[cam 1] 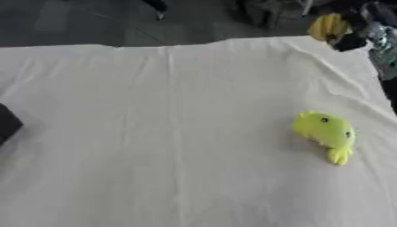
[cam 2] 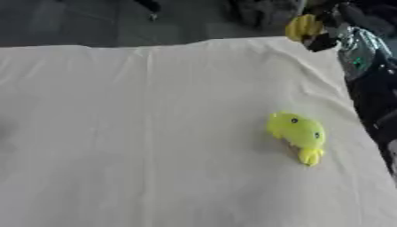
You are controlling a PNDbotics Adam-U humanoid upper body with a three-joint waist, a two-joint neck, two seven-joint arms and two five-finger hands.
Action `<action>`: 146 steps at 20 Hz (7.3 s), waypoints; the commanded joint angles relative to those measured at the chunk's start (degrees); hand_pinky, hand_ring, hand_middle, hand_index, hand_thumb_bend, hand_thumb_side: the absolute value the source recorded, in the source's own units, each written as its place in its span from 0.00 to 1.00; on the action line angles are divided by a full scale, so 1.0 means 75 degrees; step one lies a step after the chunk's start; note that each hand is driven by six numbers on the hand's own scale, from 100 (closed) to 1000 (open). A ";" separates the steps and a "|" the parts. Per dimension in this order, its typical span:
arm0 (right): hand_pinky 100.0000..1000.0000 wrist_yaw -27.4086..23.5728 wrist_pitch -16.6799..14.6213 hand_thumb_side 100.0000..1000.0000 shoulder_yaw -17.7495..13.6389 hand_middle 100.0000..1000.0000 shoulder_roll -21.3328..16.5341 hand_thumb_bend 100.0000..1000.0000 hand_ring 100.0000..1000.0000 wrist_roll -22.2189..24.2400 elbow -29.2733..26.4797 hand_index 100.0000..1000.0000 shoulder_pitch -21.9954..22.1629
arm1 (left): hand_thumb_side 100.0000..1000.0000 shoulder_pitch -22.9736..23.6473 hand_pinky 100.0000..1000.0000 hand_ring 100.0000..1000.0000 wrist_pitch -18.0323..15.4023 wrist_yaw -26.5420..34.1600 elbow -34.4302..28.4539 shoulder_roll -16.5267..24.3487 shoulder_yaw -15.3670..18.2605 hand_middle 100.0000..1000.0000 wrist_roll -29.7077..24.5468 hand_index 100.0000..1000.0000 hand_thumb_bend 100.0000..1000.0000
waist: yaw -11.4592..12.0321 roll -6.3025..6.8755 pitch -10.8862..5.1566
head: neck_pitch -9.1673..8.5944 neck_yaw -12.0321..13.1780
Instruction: Pick up the objects with one hand, pass them to the other hand, and then place them into the box on the other side of the table.
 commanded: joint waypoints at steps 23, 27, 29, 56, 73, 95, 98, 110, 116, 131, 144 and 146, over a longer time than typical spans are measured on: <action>0.69 -0.3504 0.1451 0.00 0.1024 0.50 0.1363 0.00 0.65 0.0563 -0.5493 0.58 0.2420 | 0.68 -0.0896 0.88 0.73 -0.0129 0.0235 0.0520 0.1115 -0.0095 0.75 -0.0266 0.77 0.00 | -0.0506 0.0213 -0.1049 | 0.0798 0.0658; 0.68 -0.3557 0.1607 0.00 0.1224 0.49 0.1848 0.00 0.65 0.0549 -0.5936 0.58 0.2633 | 0.63 -0.1151 0.87 0.72 -0.0146 0.0183 0.0439 0.1289 -0.0227 0.75 -0.0536 0.78 0.00 | -0.0520 0.0241 -0.1076 | 0.0796 0.0659; 0.68 -0.3598 0.1657 0.00 0.1277 0.49 0.2042 0.00 0.65 0.0551 -0.6100 0.58 0.2712 | 0.62 -0.1276 0.87 0.72 -0.0150 0.0123 0.0386 0.1351 -0.0299 0.75 -0.0684 0.78 0.00 | -0.0517 0.0255 -0.1087 | 0.0794 0.0669; 0.68 -0.3442 0.1100 0.00 0.2833 0.49 0.3972 0.00 0.65 0.1368 -0.5534 0.58 0.2264 | 0.23 -0.3562 0.84 0.78 -0.0092 -0.2021 -0.0341 0.1040 -0.2533 0.79 -0.4583 0.83 0.19 | -0.0263 0.0391 -0.1194 | 0.1083 0.0587; 0.68 -0.3475 0.0792 0.00 0.3424 0.49 0.4517 0.00 0.65 0.1347 -0.5316 0.58 0.2020 | 0.11 -0.4027 0.82 0.80 0.0022 -0.4288 0.0566 0.0232 -0.3390 0.79 -0.4419 0.86 0.46 | -0.0197 0.0388 -0.1122 | 0.1156 0.0783; 0.62 -0.3078 0.0979 0.00 0.3571 0.45 0.4958 0.00 0.60 0.1034 -0.5266 0.54 0.1811 | 0.06 -0.4064 0.80 0.80 0.0246 -0.5287 0.2008 -0.0596 -0.3725 0.77 -0.4029 0.85 0.58 | -0.0164 0.0380 -0.1039 | 0.1179 0.0798; 0.62 -0.3191 0.0926 0.00 0.3573 0.45 0.4961 0.00 0.60 0.1128 -0.5292 0.54 0.1813 | 0.03 -0.4031 0.80 0.79 0.0181 -0.5635 0.2170 -0.0658 -0.3704 0.77 -0.3856 0.84 0.59 | -0.0167 0.0377 -0.1032 | 0.1160 0.0822; 0.61 -0.3359 0.0881 0.00 0.3578 0.45 0.4974 0.00 0.59 0.1292 -0.5328 0.54 0.1805 | 0.00 -0.4027 0.78 0.77 0.0029 -0.5385 0.2379 -0.0837 -0.3714 0.74 -0.3234 0.81 0.49 | -0.0179 0.0390 -0.0996 | 0.1155 0.0822; 0.61 -0.3671 0.0976 0.00 0.3619 0.45 0.4684 0.00 0.59 0.1371 -0.5603 0.54 0.1881 | 0.00 -0.4031 0.77 0.74 0.0046 -0.5069 0.2265 -0.0851 -0.3760 0.72 -0.2922 0.78 0.47 | -0.0175 0.0381 -0.0983 | 0.1161 0.0820; 0.60 -0.4005 0.0984 0.00 0.3619 0.45 0.4626 0.00 0.58 0.1422 -0.5768 0.53 0.1891 | 0.00 -0.3984 0.77 0.73 -0.0009 -0.5112 0.2459 -0.0987 -0.3766 0.71 -0.2784 0.77 0.42 | -0.0200 0.0381 -0.0969 | 0.1143 0.0863; 0.60 -0.4040 0.0956 0.00 0.3593 0.45 0.4630 0.00 0.58 0.1511 -0.5740 0.53 0.1907 | 0.00 -0.3955 0.74 0.70 -0.0007 -0.4959 0.2504 -0.1036 -0.3815 0.67 -0.2332 0.72 0.37 | -0.0225 0.0386 -0.0951 | 0.1113 0.0915; 0.60 -0.4051 0.0943 0.00 0.3588 0.45 0.4625 0.00 0.58 0.1516 -0.5740 0.53 0.1910 | 0.00 -0.3950 0.73 0.70 -0.0013 -0.5029 0.2534 -0.1048 -0.3809 0.66 -0.2355 0.71 0.36 | -0.0231 0.0384 -0.0947 | 0.1119 0.0924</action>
